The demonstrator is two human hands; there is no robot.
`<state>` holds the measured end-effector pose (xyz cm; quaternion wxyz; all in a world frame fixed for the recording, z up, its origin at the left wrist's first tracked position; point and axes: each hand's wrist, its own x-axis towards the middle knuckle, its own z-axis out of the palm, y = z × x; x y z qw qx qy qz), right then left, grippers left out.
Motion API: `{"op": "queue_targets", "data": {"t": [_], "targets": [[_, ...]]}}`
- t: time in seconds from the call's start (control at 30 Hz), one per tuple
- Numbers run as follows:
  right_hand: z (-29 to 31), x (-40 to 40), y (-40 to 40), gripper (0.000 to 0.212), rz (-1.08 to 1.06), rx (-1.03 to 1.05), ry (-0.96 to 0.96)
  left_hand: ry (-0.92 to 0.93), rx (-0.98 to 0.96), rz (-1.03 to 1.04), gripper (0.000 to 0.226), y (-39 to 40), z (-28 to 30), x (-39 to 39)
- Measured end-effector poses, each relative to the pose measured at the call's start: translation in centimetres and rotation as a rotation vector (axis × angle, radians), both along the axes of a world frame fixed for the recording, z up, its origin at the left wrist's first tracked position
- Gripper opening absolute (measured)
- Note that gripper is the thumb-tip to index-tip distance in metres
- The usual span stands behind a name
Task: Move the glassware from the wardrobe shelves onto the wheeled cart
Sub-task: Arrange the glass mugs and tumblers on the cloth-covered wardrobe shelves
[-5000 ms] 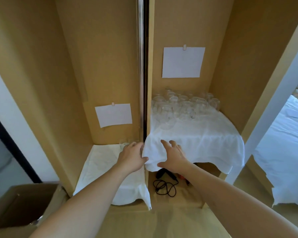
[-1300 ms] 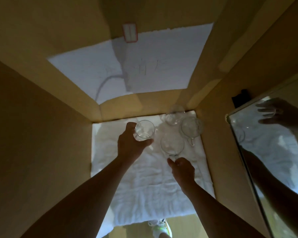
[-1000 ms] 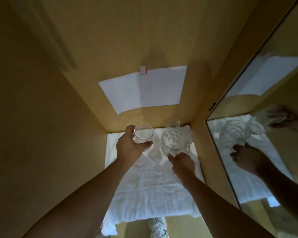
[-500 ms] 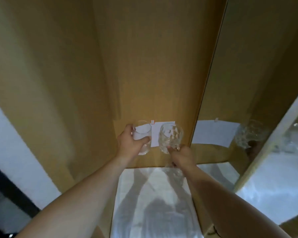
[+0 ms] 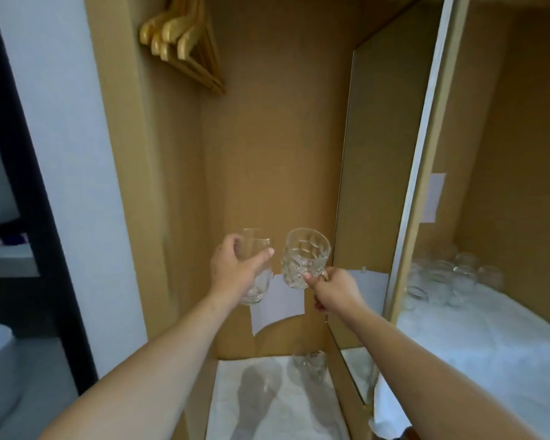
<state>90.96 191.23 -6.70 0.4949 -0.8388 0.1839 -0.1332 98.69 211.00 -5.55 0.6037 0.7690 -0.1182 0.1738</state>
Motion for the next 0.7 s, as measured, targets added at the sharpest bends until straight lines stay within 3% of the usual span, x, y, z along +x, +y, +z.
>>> {"op": "queue_targets", "data": {"t": [0.23,0.33,0.7], "targets": [[2.8,-5.4,-1.3,0.037,0.062,0.061,-0.075,-0.082,-0.081,-0.004,0.077,-1.9,3.7,-6.6],[3.8,-8.4,-3.1,0.037,0.072,0.061,-0.076,-0.108,-0.091,0.006,0.069,-3.7,5.0,-9.5],[5.4,-19.8,-15.7,0.034,0.028,0.051,-0.12,-0.091,-0.102,-0.078,0.065,-15.6,6.7,-19.2]]}}
